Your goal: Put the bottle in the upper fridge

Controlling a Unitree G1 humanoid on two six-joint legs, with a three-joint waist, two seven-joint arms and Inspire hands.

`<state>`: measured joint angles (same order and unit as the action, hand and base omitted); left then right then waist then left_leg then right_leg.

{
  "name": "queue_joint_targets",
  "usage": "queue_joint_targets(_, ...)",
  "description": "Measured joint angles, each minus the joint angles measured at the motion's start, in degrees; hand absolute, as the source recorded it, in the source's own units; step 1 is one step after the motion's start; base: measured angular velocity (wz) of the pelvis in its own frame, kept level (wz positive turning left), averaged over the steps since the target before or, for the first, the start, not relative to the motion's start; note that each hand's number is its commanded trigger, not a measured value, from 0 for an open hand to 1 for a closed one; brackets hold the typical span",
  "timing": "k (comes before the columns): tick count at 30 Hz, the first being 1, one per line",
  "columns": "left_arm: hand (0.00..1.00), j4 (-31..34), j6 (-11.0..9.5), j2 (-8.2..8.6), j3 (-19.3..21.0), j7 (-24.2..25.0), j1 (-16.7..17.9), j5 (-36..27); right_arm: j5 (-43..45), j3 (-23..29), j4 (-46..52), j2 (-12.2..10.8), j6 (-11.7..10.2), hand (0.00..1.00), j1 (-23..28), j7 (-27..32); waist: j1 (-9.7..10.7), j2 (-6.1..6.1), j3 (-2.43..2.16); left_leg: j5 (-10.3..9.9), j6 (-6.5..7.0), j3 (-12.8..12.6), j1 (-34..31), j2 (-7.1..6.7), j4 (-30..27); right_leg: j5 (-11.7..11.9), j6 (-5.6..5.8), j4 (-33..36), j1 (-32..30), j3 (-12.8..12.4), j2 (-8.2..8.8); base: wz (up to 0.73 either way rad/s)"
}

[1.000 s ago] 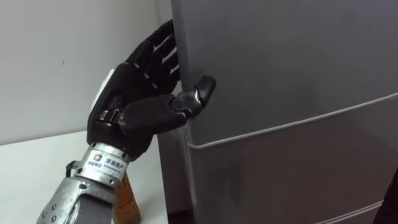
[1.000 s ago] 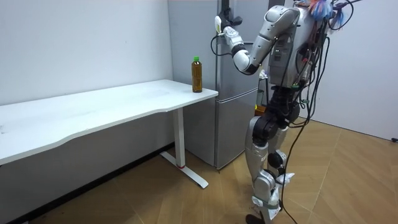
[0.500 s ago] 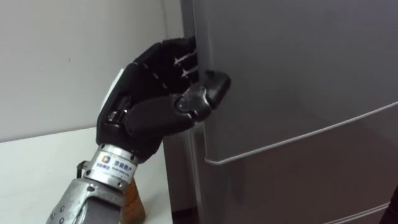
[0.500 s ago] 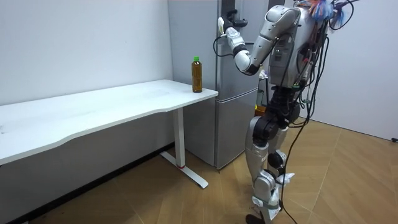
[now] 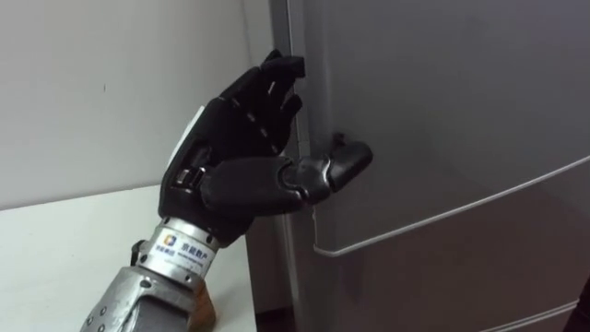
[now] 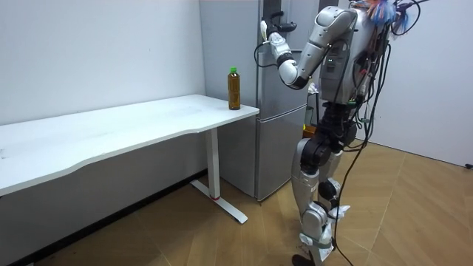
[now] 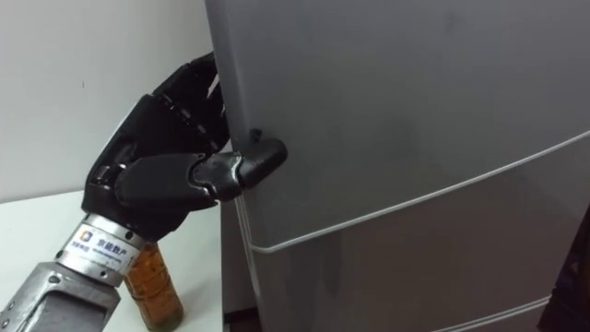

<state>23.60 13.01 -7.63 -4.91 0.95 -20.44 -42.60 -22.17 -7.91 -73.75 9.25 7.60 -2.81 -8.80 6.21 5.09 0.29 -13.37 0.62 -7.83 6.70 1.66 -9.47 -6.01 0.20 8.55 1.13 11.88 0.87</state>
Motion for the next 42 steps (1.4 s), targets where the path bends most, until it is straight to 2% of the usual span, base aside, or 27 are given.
queue_joint_targets(13, 0.00, -0.25, -0.82, 0.48, -1.01, 2.66, 0.00, 0.69, -0.19, 0.20, -0.50, -0.06, -0.03, 0.00, -0.30, -0.13, 0.20, -0.02, 0.28, 0.09, 0.15, -0.15, 0.00, -0.03, 0.00, 0.65, 0.02, -0.81, -0.08, -0.18, -0.06, 0.00)
queue_joint_targets(16, 0.00, -0.24, -0.87, 0.81, -1.07, 3.48, 0.00, 0.37, -0.13, 0.26, -0.43, -0.07, -0.03, 0.00, -0.37, -0.25, 0.60, -0.03, 0.29, 0.09, 0.16, -0.85, -0.04, -0.01, 0.00, 0.70, 0.07, -0.86, -0.12, -0.38, -0.04, -0.01)
queue_joint_targets(22, 0.00, -0.25, -1.42, 1.32, -2.91, 5.33, 0.18, -3.01, 0.00, 0.46, -0.40, -0.04, -0.11, 0.00, -0.60, -1.03, 1.55, -0.01, 0.26, 0.09, 0.16, -1.86, -0.20, -0.10, 0.03, 0.89, 0.27, -0.88, -0.39, -0.67, 0.12, -0.02)
queue_joint_targets(24, 0.00, -0.21, -1.82, 1.32, -3.74, 5.57, 0.20, -3.77, 0.00, 0.82, -0.53, 0.00, -0.07, 0.00, -0.67, -1.37, 1.62, 0.04, 0.22, 0.09, 0.16, -4.67, -0.17, 0.10, 0.06, 1.05, 0.34, -0.78, -0.98, -1.18, 0.12, -0.10)
queue_joint_targets(27, 0.00, -0.21, -2.01, 1.28, -4.56, 5.62, 0.25, -5.23, 0.01, 1.39, -0.54, 0.00, -0.05, 0.00, -0.67, -1.38, 1.65, 0.07, 0.20, 0.09, 0.16, -6.94, 0.04, 0.60, 0.06, 1.38, 0.43, -0.80, -1.25, -2.09, 0.08, -0.15)
queue_joint_targets(31, 0.00, -0.22, -2.24, 1.20, -5.39, 5.71, 0.35, -6.32, 0.00, 2.12, -0.53, -0.01, -0.07, 0.00, -0.65, -1.41, 2.20, 0.09, 0.18, 0.09, 0.17, -8.27, 0.13, 0.56, 0.06, 1.84, 0.53, -0.82, -1.50, -3.18, 0.02, -0.15)
queue_joint_targets(34, 0.00, -0.22, -3.27, 1.52, -6.78, 5.87, 0.72, -6.24, -0.07, 2.43, -0.49, -0.01, -0.11, 0.00, -0.66, -1.41, 2.62, 0.09, 0.19, 0.07, 0.20, -9.86, 0.32, 0.60, 0.22, 2.20, 0.59, -0.79, -1.59, -4.07, -0.06, -0.15)
queue_joint_targets(36, 0.00, -0.21, -3.49, 1.55, -7.54, 6.22, 0.71, -6.23, -0.07, 2.45, -0.48, 0.02, -0.33, 0.00, -0.66, -1.41, 2.88, 0.31, 0.12, -0.09, 0.77, -10.95, 0.83, 0.70, 1.25, 2.55, 0.56, -0.79, -1.92, -4.80, -0.43, -0.18)
queue_joint_targets(42, 0.00, -0.29, -3.76, 1.16, -9.54, 7.71, 0.71, -4.35, -0.04, 2.89, -0.43, 0.24, -0.61, 0.00, -0.53, -2.03, 3.70, 0.31, 0.13, -0.02, 0.98, -12.22, 1.05, 0.64, 1.63, 3.16, 0.60, -0.78, -2.05, -5.83, -0.65, -0.13)
